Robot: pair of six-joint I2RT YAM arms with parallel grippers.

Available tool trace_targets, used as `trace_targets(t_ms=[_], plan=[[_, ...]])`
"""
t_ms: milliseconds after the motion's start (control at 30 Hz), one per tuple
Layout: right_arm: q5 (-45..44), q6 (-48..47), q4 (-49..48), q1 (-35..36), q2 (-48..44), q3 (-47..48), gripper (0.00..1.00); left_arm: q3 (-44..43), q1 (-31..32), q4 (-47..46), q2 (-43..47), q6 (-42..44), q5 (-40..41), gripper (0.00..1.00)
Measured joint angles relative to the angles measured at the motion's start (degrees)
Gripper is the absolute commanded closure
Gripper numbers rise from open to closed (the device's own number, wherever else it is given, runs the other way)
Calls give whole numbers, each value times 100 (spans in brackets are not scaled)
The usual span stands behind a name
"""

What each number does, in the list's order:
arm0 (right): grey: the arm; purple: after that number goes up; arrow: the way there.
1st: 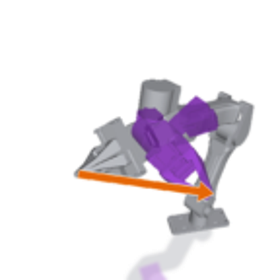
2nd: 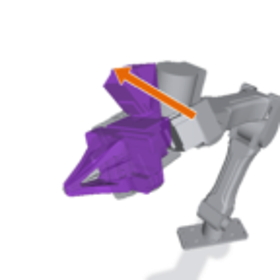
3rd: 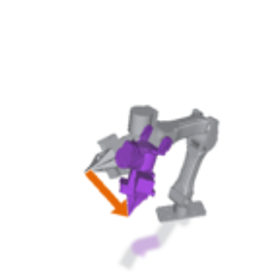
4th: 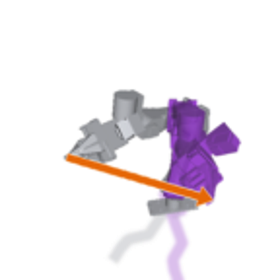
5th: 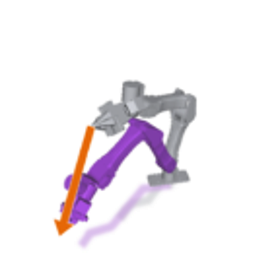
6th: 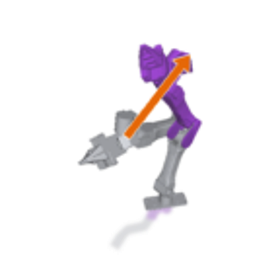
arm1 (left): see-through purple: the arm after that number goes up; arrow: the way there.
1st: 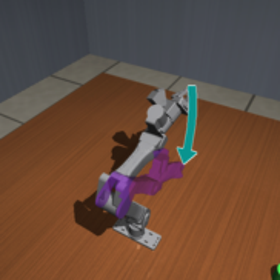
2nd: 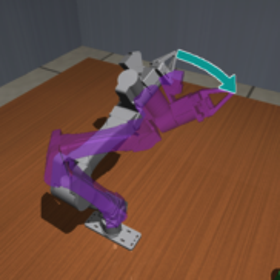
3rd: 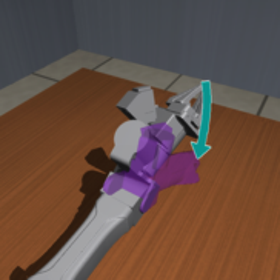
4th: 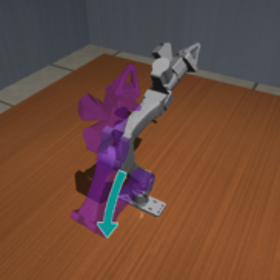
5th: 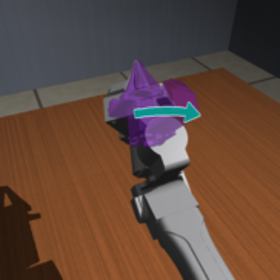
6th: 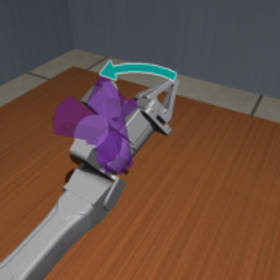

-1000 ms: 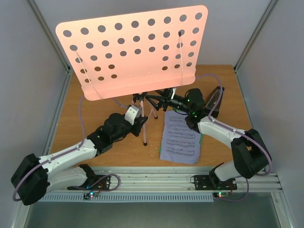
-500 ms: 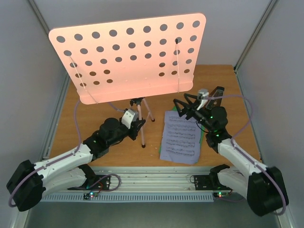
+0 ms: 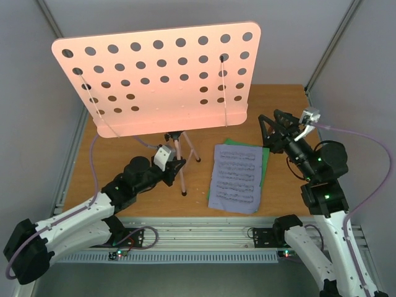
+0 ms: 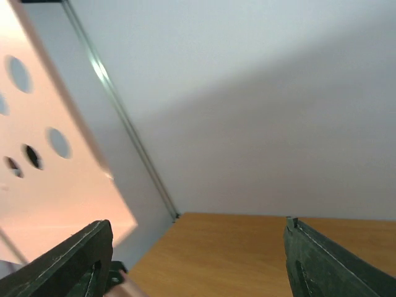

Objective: Pack up the instrument practice props

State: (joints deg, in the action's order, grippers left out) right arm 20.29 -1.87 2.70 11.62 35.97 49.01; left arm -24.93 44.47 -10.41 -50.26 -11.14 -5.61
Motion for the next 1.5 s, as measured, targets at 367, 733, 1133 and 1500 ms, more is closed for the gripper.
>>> trace_targets(t_ms=[367,733,1133,1500], plan=[[1384,-57,651,0,890,1362,37,0,-4,389,282,28,-129,100],[3084,74,201,-2,2199,2293,61,0,-15,610,472,-2,-166,100],[4575,713,-1401,-2,2962,2594,85,-37,-59,986,782,-177,-184,100],[4857,815,-1432,-4,3047,2839,82,-273,-39,1534,796,-46,-433,99]])
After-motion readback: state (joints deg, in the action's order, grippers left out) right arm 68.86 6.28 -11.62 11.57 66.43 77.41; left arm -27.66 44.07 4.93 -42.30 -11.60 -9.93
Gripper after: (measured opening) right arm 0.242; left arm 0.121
